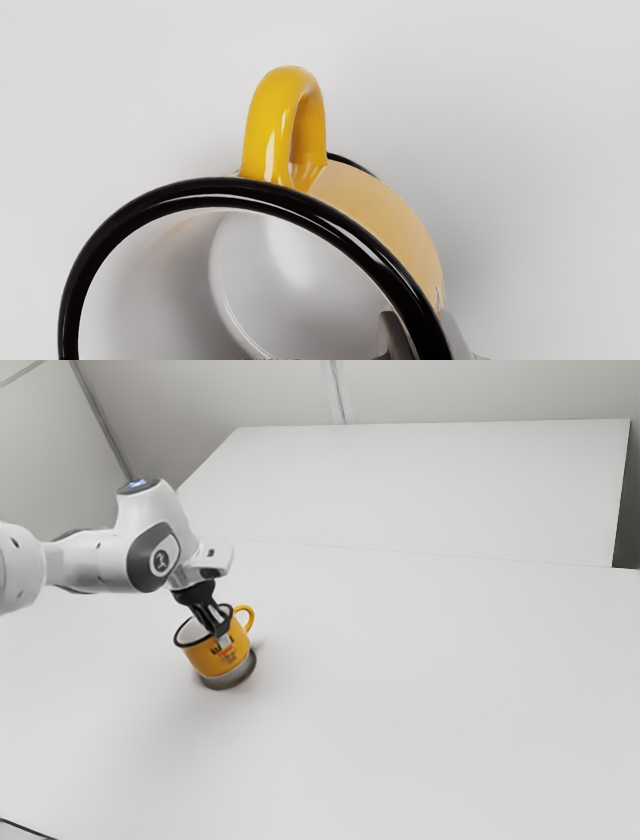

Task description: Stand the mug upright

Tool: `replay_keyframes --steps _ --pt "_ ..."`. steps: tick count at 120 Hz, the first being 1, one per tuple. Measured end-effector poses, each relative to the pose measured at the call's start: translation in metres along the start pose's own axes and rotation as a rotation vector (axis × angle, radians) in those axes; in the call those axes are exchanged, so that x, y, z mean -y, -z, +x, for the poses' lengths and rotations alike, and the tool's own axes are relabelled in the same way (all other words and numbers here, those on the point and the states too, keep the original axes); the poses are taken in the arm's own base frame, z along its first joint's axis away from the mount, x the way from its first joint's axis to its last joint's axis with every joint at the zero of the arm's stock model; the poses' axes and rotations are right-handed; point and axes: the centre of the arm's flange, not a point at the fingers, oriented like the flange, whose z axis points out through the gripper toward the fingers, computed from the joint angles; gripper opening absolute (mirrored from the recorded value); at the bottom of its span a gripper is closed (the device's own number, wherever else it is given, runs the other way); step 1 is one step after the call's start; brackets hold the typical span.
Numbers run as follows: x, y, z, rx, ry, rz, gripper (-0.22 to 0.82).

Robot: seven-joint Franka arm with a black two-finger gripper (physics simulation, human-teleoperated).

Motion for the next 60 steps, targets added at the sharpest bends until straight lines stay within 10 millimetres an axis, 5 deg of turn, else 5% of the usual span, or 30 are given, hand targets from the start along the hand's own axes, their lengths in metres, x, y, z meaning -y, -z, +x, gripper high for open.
replay_keyframes --steps 30,60 --pt "-0.014 -0.028 -0.005 -0.007 0.009 0.037 -0.16" --pt "-0.012 -0.022 -0.007 -0.043 0.037 0.047 0.33"
